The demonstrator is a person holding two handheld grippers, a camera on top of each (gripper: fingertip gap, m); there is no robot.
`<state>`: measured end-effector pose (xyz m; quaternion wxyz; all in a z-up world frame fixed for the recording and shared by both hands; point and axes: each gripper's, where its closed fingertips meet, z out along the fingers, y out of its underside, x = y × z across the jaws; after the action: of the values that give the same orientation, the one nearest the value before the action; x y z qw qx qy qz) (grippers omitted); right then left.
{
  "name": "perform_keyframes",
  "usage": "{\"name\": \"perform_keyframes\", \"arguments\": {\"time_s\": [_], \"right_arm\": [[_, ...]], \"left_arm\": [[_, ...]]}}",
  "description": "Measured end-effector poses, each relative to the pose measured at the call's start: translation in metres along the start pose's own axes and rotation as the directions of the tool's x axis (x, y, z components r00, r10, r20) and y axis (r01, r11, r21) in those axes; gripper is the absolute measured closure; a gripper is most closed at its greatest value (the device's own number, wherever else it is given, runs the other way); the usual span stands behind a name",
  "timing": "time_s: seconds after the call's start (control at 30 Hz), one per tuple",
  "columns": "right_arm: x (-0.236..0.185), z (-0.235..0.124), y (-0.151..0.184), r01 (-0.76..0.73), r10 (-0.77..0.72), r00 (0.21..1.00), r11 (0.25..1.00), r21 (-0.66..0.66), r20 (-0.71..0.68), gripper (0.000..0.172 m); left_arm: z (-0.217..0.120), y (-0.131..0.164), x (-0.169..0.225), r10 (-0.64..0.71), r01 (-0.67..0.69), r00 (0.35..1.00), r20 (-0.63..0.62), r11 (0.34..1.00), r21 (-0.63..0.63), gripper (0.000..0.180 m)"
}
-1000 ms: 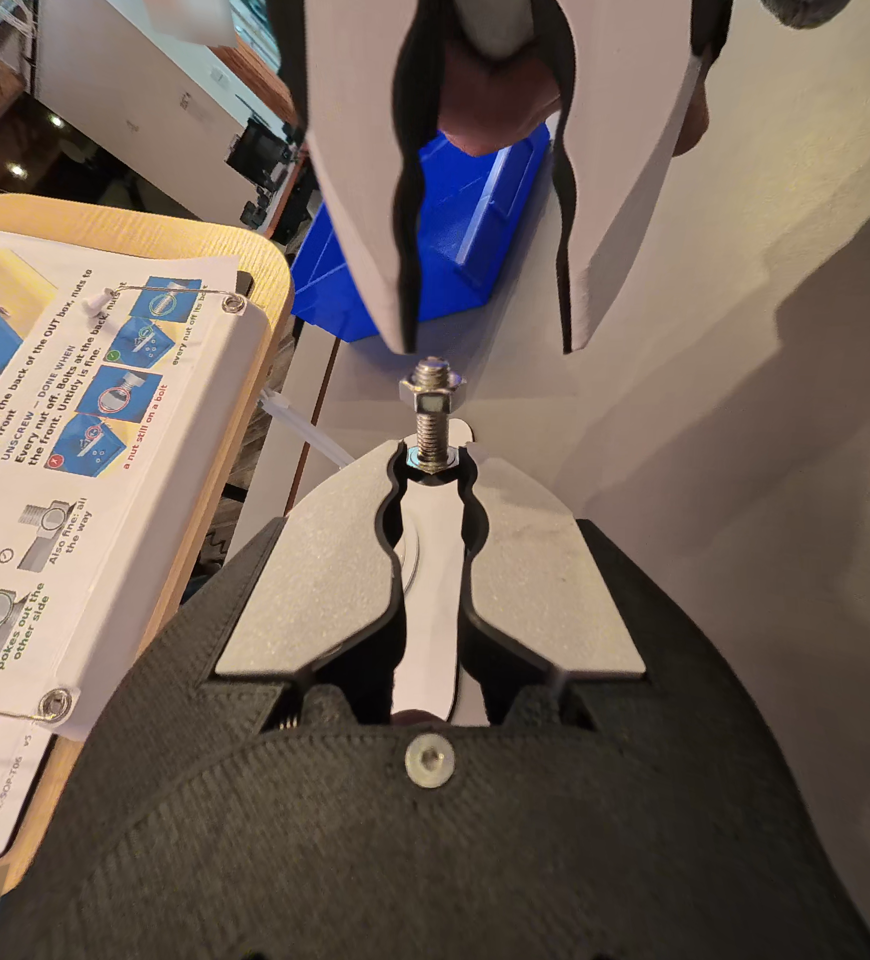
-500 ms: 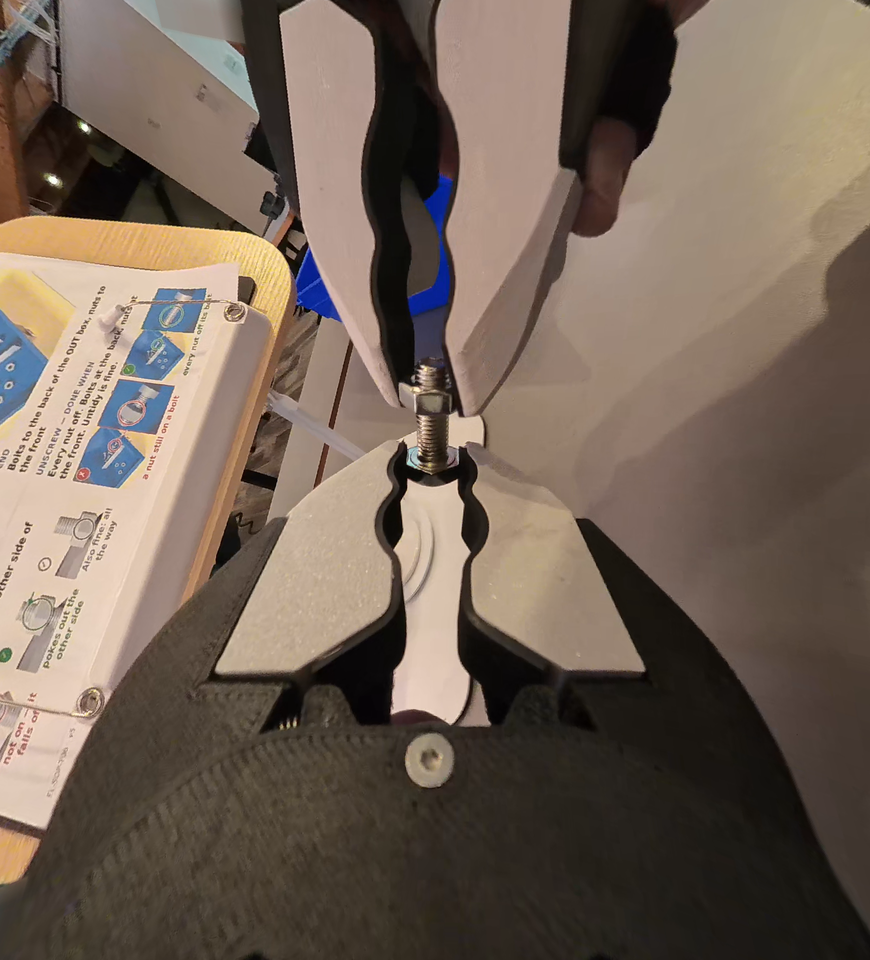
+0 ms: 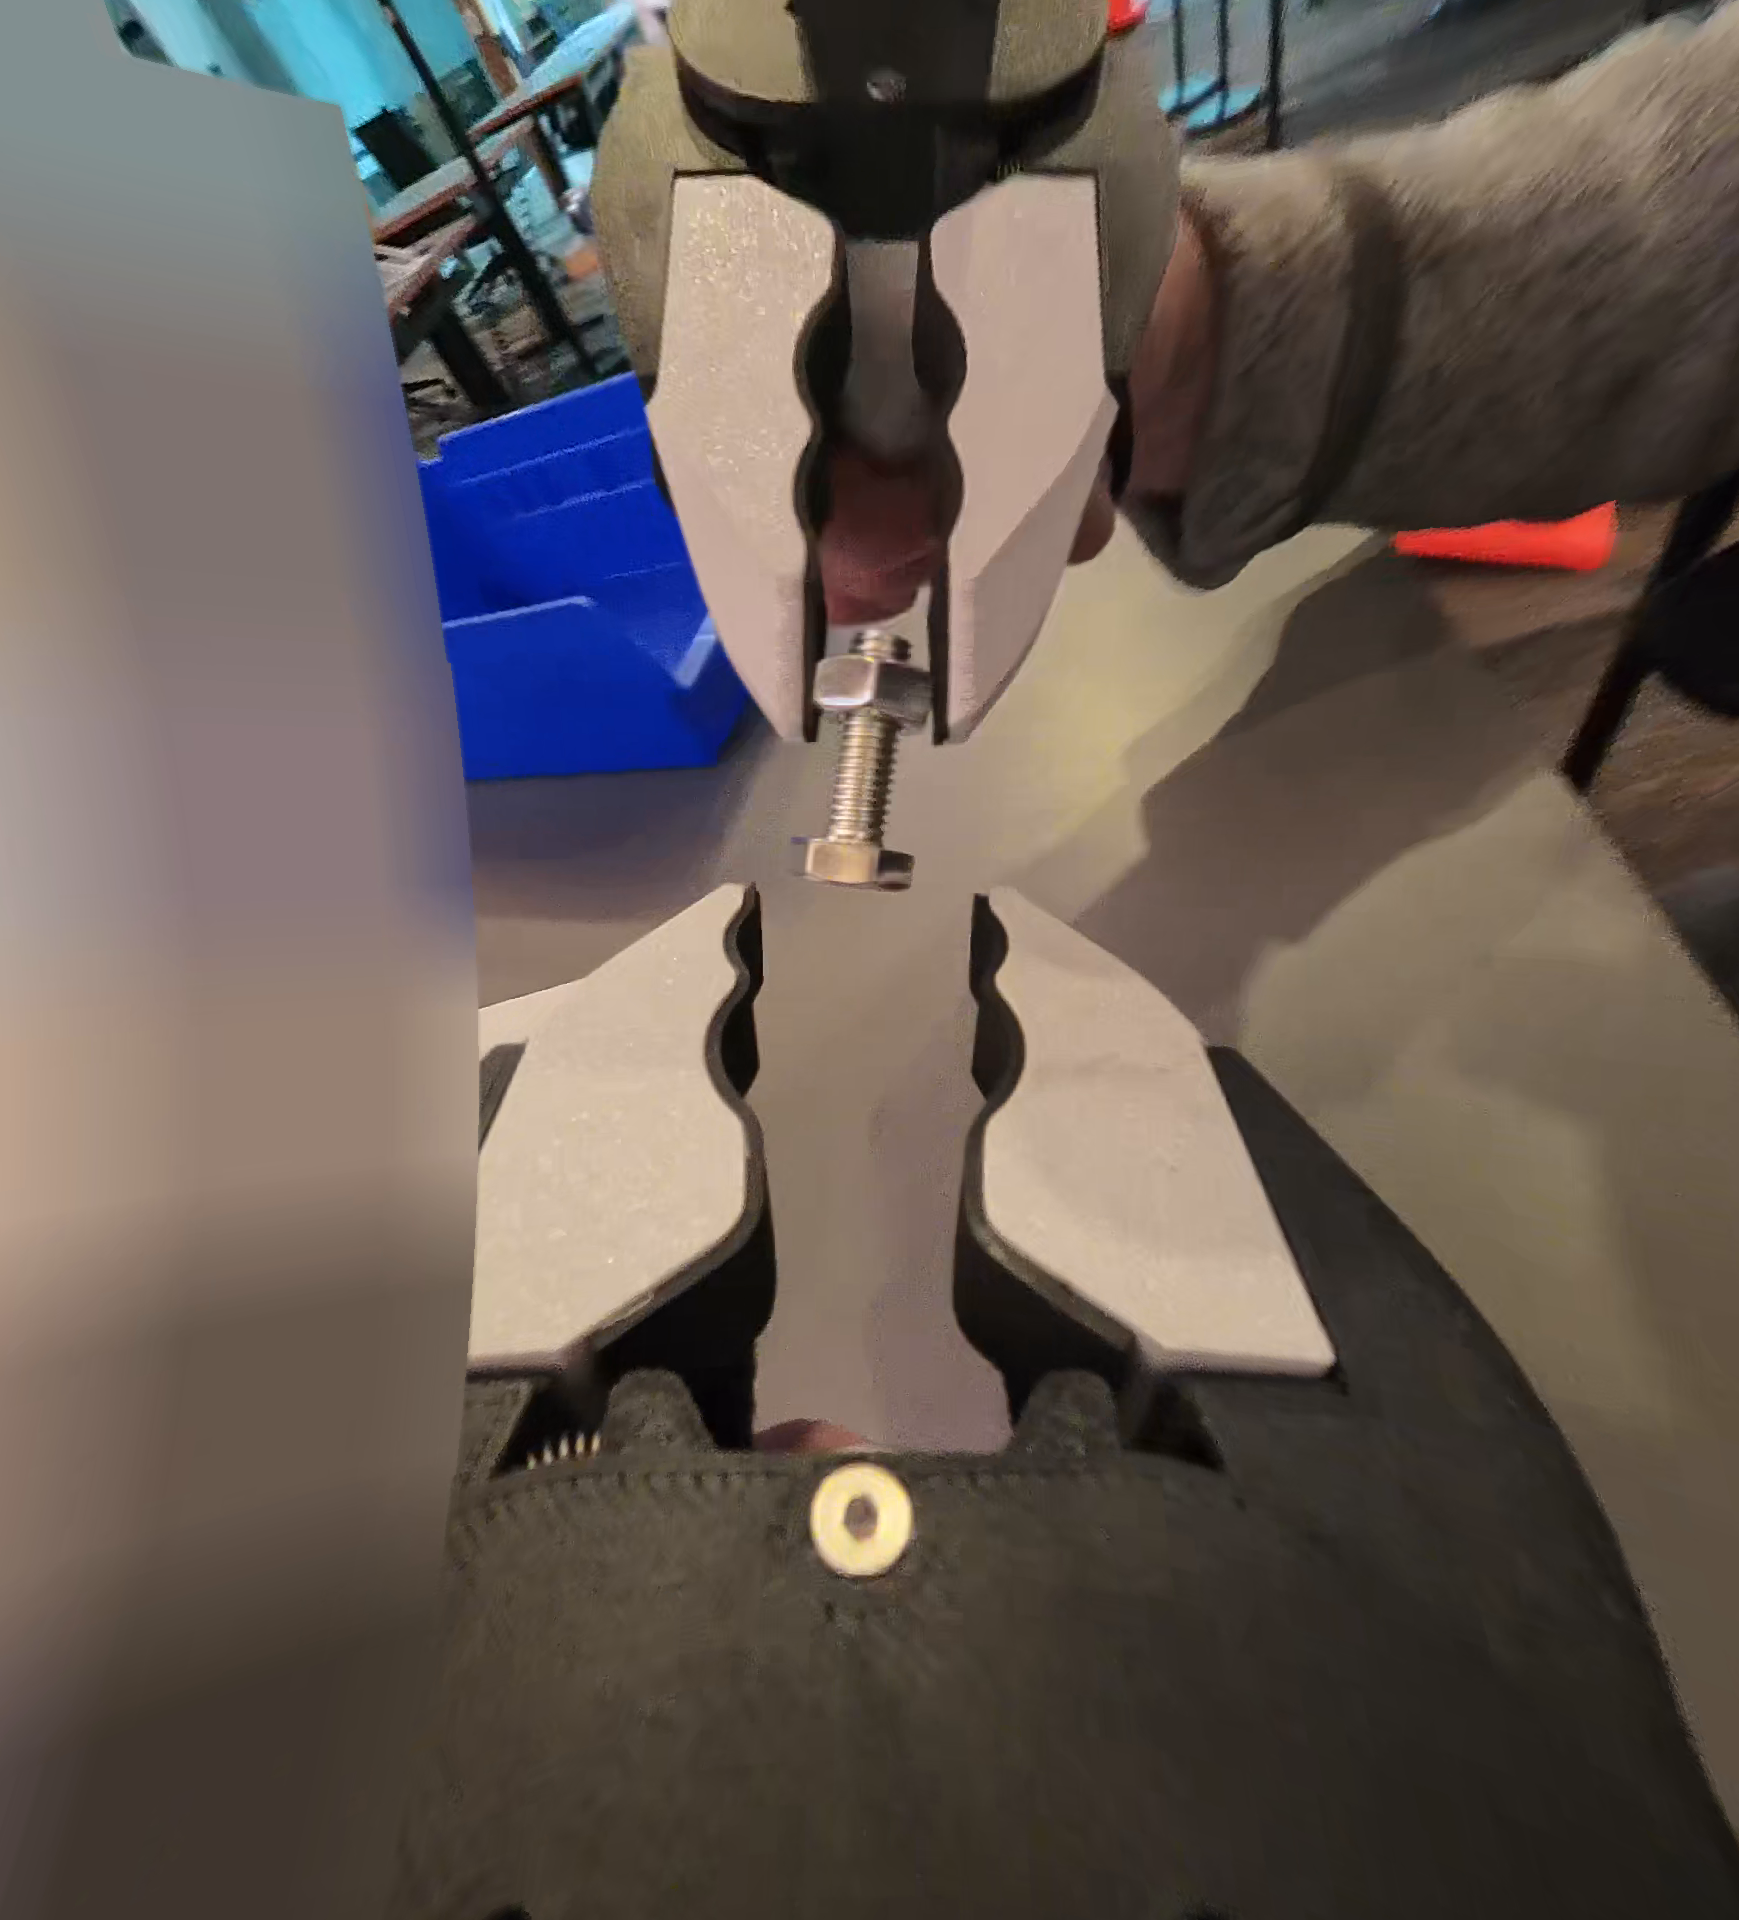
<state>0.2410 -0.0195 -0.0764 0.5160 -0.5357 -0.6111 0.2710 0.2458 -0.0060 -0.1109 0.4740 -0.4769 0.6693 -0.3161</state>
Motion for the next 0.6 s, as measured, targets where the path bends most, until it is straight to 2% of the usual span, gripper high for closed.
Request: {"name": "perform_keyframes", "arguments": {"time_s": [0.13,0.4,0.6], "right_arm": [[-0.008,0.001,-0.002,0.009,-0.012,0.998,0.999,0.047,0.06,0.154],[-0.017,0.0,-0.005,0.057,-0.063,0.991,0.997,0.051,0.119,0.154],[-0.02,0.0,-0.006,0.062,-0.07,0.99,0.996,0.067,0.124,0.154]], "left_arm": [[-0.002,-0.008,0.011,-0.098,0.109,0.988,-0.123,0.99,0.086,0.16],[-0.009,-0.021,0.023,-0.182,0.234,0.94,-0.288,0.959,0.157,0.16],[-0.008,-0.021,0.027,-0.215,0.28,0.918,-0.332,0.946,0.161,0.163]]}}
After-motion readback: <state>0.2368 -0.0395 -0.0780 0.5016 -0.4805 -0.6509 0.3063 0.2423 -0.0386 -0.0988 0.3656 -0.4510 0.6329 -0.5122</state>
